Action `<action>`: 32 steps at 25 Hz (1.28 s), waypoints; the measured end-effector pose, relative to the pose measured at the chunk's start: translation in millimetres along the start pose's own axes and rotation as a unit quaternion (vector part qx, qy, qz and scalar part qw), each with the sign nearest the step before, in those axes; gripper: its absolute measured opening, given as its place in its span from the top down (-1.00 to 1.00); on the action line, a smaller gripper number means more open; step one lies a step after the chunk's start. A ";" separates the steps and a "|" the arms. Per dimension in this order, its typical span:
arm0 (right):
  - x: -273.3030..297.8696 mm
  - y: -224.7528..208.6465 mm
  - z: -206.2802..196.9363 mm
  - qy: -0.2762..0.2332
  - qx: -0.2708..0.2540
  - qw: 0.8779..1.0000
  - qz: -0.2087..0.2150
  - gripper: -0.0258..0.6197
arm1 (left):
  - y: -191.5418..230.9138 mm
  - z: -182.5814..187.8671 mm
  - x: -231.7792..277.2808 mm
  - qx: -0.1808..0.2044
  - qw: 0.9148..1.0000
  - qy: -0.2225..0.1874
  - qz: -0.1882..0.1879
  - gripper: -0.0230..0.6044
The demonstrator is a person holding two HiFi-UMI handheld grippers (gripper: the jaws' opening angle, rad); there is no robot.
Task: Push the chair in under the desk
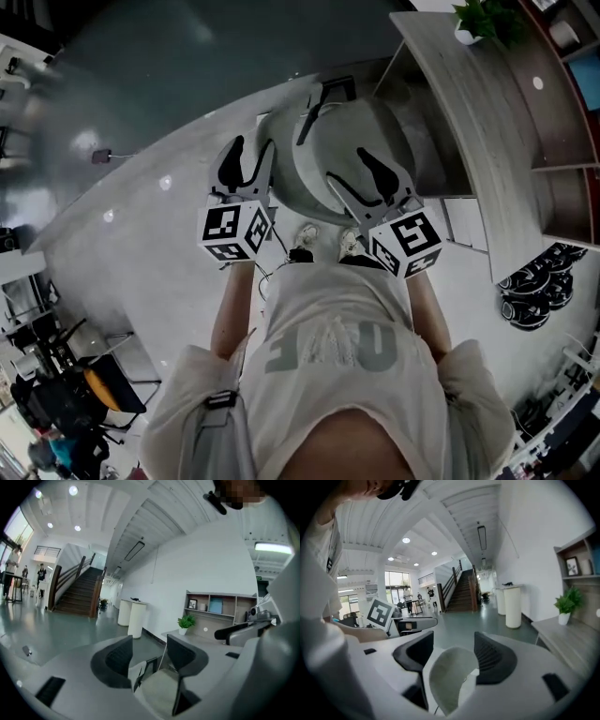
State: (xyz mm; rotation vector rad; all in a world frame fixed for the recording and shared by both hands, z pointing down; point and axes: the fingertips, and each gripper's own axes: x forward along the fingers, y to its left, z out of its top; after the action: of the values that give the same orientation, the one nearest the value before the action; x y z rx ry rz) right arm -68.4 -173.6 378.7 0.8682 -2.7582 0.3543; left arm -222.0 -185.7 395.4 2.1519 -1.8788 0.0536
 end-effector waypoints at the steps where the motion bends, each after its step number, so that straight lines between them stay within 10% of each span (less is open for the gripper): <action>1: 9.8 9.4 -10.5 0.018 0.006 1.000 0.018 0.11 | 9.0 -11.3 1.3 -0.011 1.000 0.014 0.003 0.21; 8: 64.1 72.9 -104.5 0.141 0.017 0.987 0.081 0.12 | 55.0 -103.9 11.6 -0.082 0.990 0.114 0.018 0.20; 15: 105.6 96.1 -186.0 0.238 0.021 0.969 0.056 0.12 | 65.3 -165.3 34.5 -0.120 0.975 0.187 0.006 0.20; 32: 147.1 95.3 -249.1 0.280 0.021 0.957 0.073 0.39 | 72.6 -200.5 53.1 -0.140 0.962 0.233 0.014 0.48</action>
State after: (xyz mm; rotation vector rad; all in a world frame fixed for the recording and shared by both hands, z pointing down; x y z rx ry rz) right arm -206.0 -102.3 640.9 0.4741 -2.2906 0.5843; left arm -253.4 -197.9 612.5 1.7379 -1.5398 0.2597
